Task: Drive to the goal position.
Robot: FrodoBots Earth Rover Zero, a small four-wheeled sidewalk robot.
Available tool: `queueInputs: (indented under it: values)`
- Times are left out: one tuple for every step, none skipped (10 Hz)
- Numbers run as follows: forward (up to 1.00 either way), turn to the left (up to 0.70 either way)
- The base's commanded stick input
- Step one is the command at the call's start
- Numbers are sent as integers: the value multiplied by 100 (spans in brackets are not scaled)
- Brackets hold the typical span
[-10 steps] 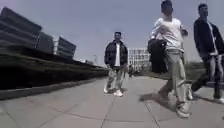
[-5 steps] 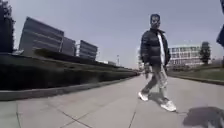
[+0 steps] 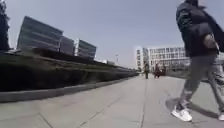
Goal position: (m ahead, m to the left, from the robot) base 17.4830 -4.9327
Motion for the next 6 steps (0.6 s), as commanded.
queueInputs:
  values:
    - [70, -35]
    - [70, -35]
    - [70, -35]
    - [70, -35]
    - [70, -35]
    - [70, -18]
